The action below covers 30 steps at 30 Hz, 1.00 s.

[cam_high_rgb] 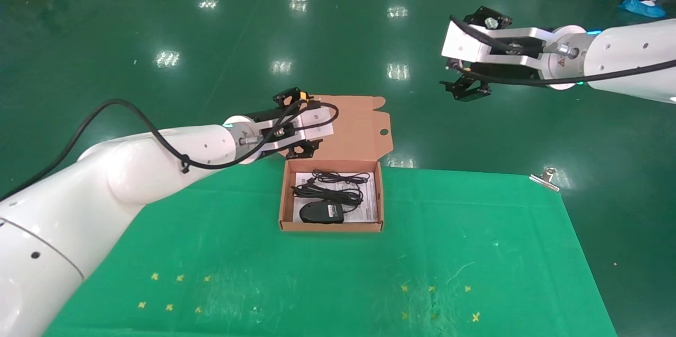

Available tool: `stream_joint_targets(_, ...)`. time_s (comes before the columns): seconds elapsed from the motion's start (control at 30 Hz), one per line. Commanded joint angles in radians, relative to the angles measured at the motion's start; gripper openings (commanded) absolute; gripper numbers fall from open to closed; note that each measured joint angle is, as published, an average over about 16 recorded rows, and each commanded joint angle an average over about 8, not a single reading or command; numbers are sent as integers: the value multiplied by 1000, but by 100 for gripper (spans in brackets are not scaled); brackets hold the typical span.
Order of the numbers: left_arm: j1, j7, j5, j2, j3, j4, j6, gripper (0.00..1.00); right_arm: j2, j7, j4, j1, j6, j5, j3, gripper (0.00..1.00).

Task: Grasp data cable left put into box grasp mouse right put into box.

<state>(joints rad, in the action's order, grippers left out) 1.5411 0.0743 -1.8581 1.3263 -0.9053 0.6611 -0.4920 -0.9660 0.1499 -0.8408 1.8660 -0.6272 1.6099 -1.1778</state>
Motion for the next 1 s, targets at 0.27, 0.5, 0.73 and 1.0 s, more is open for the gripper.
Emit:
stream_joint_targets(0.27,-50,14,123,-78,68,66,-105,100,34,2,-44,-77,-96,-85,90,100)
stream_joint_targets(0.5,-99,26,241,-153,134,132,-211,100,71,7,-90,-159,-185,-177,183,100)
stream_joint_targets(0.73,-149,38,363,-230,201,199,-320,100,109,11,-137,-244,-276,-271,279,100)
stream_joint_targets(1.0,-201,50,488,-309,271,268,-432,100,148,15,-186,-331,-371,-368,378,100)
